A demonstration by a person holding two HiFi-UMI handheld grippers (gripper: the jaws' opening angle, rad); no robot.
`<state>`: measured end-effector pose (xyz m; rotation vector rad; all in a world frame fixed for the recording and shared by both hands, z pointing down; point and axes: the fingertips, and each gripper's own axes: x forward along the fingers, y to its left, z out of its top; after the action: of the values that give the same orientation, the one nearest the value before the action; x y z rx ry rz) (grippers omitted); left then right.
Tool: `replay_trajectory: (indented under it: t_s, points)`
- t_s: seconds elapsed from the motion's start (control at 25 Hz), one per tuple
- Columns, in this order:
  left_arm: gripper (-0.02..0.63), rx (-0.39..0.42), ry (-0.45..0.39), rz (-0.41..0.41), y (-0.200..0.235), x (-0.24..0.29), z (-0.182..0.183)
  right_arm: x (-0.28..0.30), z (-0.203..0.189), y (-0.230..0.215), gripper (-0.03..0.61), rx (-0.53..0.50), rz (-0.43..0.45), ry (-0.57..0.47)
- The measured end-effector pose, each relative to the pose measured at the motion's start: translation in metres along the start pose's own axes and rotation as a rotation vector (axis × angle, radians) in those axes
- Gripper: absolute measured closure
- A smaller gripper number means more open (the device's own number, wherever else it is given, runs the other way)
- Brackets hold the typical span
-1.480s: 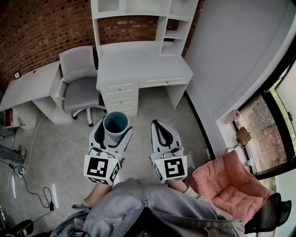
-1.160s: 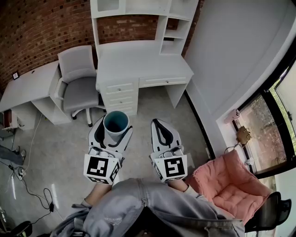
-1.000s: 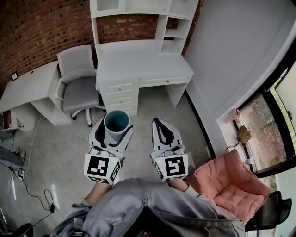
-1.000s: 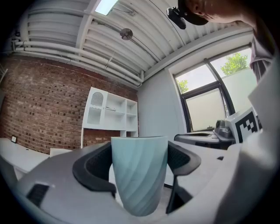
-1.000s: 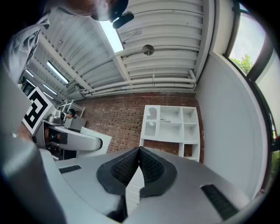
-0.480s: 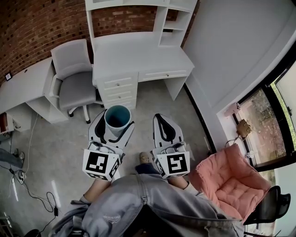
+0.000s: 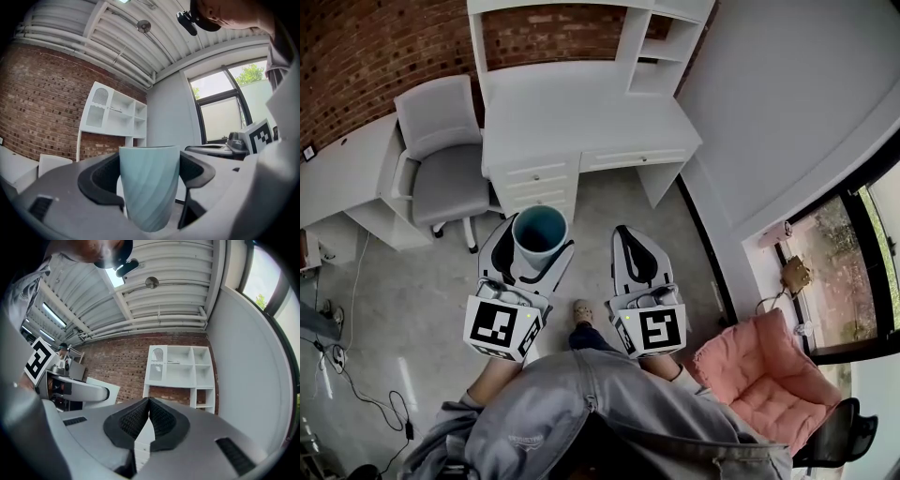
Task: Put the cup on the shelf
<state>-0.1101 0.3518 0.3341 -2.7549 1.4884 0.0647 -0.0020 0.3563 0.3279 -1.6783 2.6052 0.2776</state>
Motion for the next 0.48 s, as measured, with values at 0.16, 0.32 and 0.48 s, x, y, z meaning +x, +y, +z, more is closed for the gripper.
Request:
replay_trajectory:
  t_s: [0.16,0.32,0.48]
  points:
    - [0.236,-0.008,0.003,0.014,0.019,0.041,-0.002,0.037,-0.009,-0.028,0.552,0.007,0.008,0.009]
    - [0.236,-0.015,-0.007,0.024,0.038,0.085,0.000,0.076,-0.018,-0.057,0.552,0.013,0.014,0.016]
    - [0.236,-0.008,-0.012,0.038,0.051,0.127,-0.001,0.109,-0.029,-0.089,0.551,0.019,0.023,0.015]
